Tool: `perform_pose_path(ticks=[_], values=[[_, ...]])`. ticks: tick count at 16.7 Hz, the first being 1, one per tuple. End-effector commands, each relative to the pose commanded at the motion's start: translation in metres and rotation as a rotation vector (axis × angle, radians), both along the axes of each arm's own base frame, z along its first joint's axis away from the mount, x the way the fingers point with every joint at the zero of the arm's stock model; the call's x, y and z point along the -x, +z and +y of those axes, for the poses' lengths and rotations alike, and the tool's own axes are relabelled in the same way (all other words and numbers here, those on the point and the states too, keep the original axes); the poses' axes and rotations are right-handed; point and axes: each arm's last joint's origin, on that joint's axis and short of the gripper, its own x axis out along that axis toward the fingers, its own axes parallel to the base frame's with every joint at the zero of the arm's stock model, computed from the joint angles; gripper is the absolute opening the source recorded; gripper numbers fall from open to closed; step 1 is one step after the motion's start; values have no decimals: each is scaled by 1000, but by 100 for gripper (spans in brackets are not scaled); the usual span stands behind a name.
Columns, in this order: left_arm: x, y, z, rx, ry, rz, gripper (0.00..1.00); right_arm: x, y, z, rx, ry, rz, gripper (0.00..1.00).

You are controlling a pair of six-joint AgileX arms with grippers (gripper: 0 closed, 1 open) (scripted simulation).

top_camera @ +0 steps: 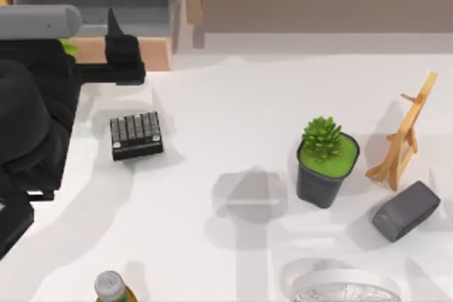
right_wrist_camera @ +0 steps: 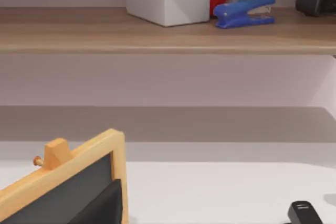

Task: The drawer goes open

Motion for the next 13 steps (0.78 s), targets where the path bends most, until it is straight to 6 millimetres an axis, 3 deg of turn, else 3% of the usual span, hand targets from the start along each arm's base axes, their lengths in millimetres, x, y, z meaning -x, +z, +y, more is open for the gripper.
perform_pose_path(ticks=[8, 11, 13], values=[[-6, -3, -3, -15, 5, 4, 100, 0, 0, 0, 0, 0, 0, 100], [-31, -8, 10, -119, 29, 23, 100, 0, 0, 0, 0, 0, 0, 100], [-58, -14, 33, -238, 61, 43, 100, 0, 0, 0, 0, 0, 0, 100]])
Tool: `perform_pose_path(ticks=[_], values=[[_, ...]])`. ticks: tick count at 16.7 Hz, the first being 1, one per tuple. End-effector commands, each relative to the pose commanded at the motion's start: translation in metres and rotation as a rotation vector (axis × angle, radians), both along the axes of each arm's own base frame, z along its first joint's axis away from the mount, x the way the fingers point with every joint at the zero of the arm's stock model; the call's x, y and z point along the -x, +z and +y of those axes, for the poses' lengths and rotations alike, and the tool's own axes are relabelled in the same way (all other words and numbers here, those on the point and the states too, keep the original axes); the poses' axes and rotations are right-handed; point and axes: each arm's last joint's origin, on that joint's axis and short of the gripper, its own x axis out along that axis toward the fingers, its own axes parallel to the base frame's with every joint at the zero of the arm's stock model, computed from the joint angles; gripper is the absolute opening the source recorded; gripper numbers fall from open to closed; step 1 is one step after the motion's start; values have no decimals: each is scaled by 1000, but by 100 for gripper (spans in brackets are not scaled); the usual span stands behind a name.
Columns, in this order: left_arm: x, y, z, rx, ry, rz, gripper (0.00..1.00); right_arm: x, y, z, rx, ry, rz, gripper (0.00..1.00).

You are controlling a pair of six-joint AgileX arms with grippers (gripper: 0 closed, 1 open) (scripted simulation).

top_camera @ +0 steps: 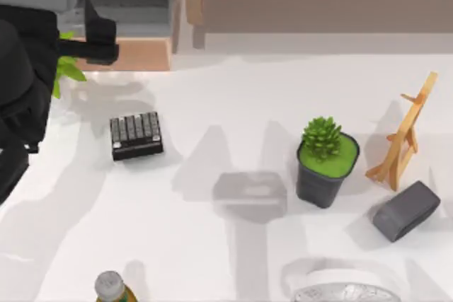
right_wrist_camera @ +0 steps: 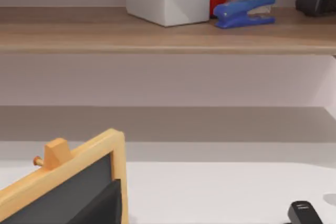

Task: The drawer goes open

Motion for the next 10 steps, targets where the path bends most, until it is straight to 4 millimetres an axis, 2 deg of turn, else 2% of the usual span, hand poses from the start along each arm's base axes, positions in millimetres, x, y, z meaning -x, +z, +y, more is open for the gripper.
perform_pose_path(ticks=[2, 5, 8, 10], values=[[-29, -8, 35, -156, 39, 23, 100, 0, 0, 0, 0, 0, 0, 100], [-67, -23, 104, -448, 91, 59, 100, 0, 0, 0, 0, 0, 0, 100], [-89, -44, 177, -756, 113, 93, 100, 0, 0, 0, 0, 0, 0, 100], [-96, -61, 216, -943, 96, 109, 100, 0, 0, 0, 0, 0, 0, 100]])
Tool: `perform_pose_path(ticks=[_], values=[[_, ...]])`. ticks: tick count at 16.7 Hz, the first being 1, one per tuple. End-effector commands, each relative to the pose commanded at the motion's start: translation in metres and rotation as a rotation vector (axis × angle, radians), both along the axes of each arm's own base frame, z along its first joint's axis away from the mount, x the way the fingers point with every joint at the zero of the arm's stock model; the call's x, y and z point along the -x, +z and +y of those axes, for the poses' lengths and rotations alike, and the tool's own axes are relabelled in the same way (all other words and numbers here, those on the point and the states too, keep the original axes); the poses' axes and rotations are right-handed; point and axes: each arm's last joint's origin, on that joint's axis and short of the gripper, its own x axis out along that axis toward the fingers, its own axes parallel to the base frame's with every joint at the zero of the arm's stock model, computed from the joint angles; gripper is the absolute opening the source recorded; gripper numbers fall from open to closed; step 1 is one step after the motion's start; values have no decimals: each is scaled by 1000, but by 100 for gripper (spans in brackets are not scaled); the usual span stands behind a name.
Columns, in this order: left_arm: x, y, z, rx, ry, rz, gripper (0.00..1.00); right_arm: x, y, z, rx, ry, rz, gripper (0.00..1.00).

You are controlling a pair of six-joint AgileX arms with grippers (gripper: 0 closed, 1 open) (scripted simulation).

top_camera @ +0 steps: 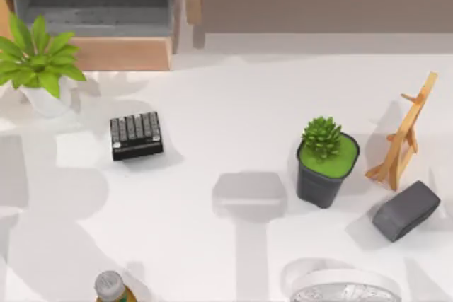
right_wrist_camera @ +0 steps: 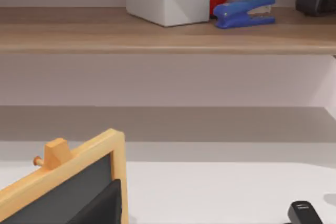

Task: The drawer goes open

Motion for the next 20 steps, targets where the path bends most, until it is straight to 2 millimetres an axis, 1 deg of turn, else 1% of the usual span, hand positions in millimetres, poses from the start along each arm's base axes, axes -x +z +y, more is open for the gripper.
perform_pose_path(ticks=[2, 3, 5, 8, 14, 20], values=[[-6, -18, 26, -155, -40, 21, 100, 0, 0, 0, 0, 0, 0, 100], [-10, -25, 33, -219, -67, 25, 100, 0, 0, 0, 0, 0, 0, 100], [-17, -40, 39, -314, -129, 26, 100, 0, 0, 0, 0, 0, 0, 100], [-26, -54, 35, -378, -206, 19, 100, 0, 0, 0, 0, 0, 0, 100], [-27, -56, 34, -380, -216, 18, 100, 0, 0, 0, 0, 0, 0, 100], [-51, -56, 32, -383, -220, 16, 100, 0, 0, 0, 0, 0, 0, 100]])
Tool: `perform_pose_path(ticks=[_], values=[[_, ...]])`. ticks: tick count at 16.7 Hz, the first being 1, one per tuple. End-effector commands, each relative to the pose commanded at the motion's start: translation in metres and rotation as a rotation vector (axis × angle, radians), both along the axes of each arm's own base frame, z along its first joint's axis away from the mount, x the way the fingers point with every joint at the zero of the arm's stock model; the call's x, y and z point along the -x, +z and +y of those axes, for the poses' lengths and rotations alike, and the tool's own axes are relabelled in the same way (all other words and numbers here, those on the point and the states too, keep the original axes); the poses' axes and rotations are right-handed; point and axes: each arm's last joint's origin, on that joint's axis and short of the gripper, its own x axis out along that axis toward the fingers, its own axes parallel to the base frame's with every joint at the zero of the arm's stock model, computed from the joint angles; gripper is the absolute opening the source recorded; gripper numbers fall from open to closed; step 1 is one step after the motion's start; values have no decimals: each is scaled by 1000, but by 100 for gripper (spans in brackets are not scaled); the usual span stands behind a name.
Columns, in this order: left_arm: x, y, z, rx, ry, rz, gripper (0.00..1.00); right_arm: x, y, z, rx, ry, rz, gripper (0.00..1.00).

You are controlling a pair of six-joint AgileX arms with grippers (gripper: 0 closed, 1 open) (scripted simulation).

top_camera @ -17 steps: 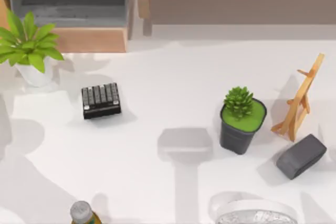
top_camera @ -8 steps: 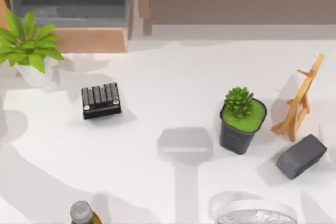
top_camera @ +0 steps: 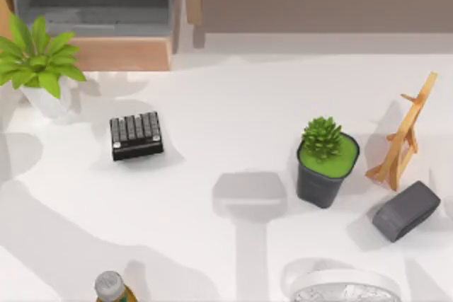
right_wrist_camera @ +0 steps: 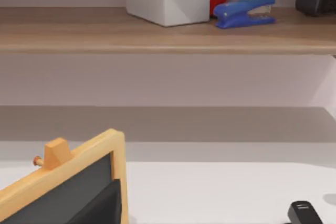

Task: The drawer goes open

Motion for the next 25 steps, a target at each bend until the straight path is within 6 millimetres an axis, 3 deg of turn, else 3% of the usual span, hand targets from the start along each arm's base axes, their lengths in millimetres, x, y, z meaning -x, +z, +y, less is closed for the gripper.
perform_pose_path(ticks=[4, 17, 25], values=[[-2, 0, 0, 0, 0, 0, 100, 0, 0, 0, 0, 0, 0, 100], [-2, 0, 0, 0, 0, 0, 2, 0, 0, 0, 0, 0, 0, 100], [-2, 0, 0, 0, 0, 0, 0, 0, 0, 0, 0, 0, 0, 100]])
